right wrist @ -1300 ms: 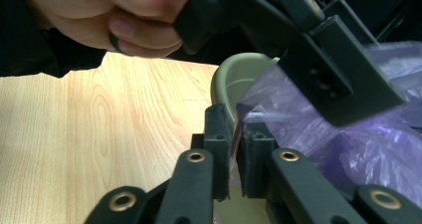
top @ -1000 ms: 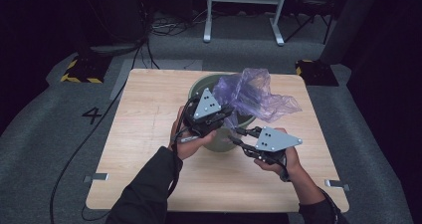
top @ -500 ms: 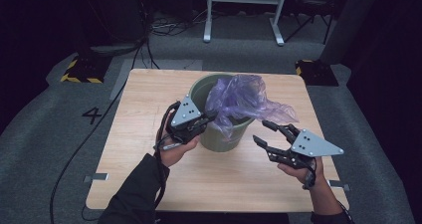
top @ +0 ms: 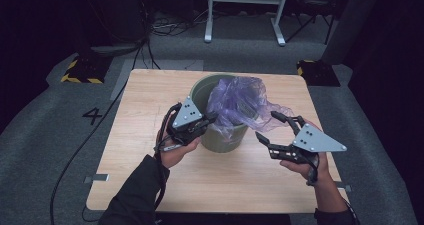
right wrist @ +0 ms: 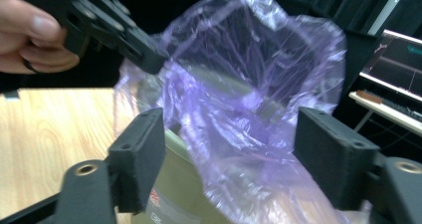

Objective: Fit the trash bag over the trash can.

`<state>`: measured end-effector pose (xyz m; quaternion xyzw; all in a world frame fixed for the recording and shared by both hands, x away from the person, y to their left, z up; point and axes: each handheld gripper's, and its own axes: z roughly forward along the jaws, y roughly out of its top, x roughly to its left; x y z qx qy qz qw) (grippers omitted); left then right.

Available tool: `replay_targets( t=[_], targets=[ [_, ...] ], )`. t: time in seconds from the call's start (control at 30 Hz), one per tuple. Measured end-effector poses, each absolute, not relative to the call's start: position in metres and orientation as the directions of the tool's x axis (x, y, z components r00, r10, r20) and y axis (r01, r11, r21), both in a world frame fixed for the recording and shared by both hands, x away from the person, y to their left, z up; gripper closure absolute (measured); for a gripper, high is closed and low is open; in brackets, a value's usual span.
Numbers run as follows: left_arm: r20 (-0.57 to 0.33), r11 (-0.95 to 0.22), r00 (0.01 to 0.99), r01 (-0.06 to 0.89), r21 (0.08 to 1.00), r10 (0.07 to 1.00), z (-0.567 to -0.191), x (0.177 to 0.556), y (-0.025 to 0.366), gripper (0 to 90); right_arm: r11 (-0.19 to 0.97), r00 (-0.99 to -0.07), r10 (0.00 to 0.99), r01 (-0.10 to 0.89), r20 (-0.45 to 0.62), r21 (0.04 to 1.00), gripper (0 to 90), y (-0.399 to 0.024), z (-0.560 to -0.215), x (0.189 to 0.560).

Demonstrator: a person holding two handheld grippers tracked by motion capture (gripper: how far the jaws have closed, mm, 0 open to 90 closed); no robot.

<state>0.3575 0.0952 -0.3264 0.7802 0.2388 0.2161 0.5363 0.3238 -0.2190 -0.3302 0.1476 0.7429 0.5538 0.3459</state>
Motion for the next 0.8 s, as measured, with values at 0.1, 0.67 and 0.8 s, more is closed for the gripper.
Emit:
replay_targets(
  t=[0.1, 0.67, 0.8],
  targets=[
    [0.082, -0.313, 0.793, 0.141, 0.939, 0.604, -0.327, 0.357, 0.097, 88.8, 0.382, -0.735, 0.571, -0.156, -0.365, 0.911, 58.4, -0.212, -0.335, 0.333],
    [0.057, -0.298, 0.760, 0.183, 0.937, 0.647, -0.343, 0.355, 0.129, 88.8, 0.476, -0.816, 0.467, -0.093, -0.341, 0.875, 90.0, -0.210, -0.375, 0.333],
    [0.063, -0.311, 0.747, 0.197, 0.930, 0.661, -0.350, 0.355, 0.136, 88.8, 0.499, -0.831, 0.456, -0.057, -0.318, 0.865, 90.0, -0.212, -0.392, 0.336]
  ],
)
